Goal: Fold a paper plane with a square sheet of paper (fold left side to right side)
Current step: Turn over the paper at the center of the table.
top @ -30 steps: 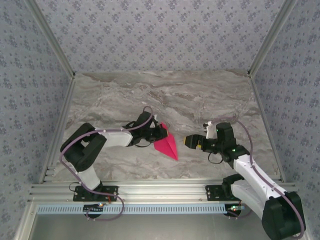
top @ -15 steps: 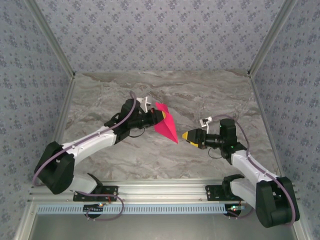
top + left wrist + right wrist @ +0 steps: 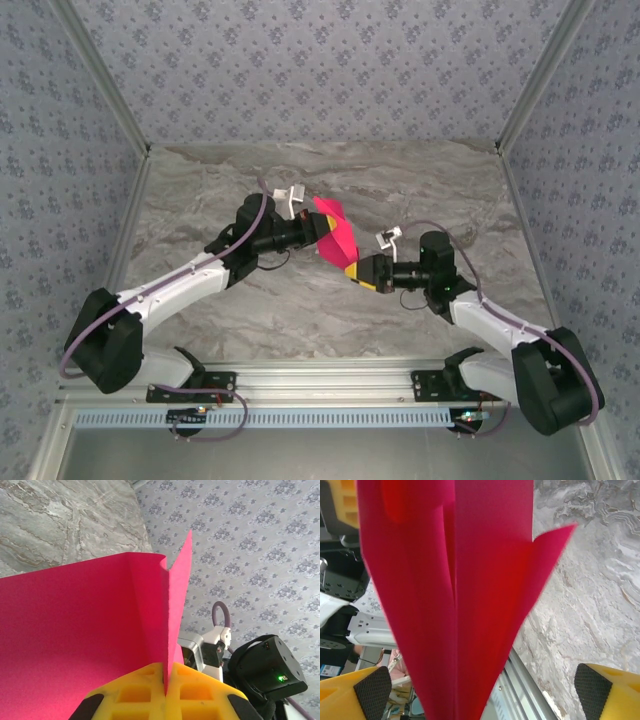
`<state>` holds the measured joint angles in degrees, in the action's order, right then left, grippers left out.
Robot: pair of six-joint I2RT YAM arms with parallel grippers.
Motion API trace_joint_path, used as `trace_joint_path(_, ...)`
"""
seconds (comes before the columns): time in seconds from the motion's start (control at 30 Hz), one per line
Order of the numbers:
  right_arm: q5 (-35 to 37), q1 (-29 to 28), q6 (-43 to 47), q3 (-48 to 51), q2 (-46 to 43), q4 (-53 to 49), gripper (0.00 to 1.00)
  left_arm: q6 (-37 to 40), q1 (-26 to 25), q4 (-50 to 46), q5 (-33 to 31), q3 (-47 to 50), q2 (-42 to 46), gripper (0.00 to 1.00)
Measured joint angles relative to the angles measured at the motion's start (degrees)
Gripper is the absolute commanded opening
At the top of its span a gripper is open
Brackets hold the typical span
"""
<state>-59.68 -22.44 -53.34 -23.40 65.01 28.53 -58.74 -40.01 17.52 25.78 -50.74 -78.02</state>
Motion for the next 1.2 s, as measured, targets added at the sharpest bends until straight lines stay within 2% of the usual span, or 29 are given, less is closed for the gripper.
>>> trace_joint_path(0.5, 2.45, -0.61, -0.72, -3.89, 0.7, 2.23, 0.44, -3.74, -0.61, 3.54, 2.19, 1.79, -0.2, 0.0)
trace_joint_path(0.77, 4.35, -0.61, 3.43, -4.31, -1.92, -3.93, 0.22, -3.96, -0.61, 3.8, 2.95, 2.32, -0.96, 0.02)
trace_joint_path(1.03, 6.08, -0.85, 8.5, -5.79, -3.8, -12.2, 0.11, -3.26, -0.61, 3.17, 3.15, 2.49, -0.96, 0.24)
trace_joint_path(1.2, 8.22, -1.29, 12.92, -6.88, -4.55, -19.41, 0.09, -0.48, -0.57, -1.55, 1.55, 2.49, -0.2, 0.53)
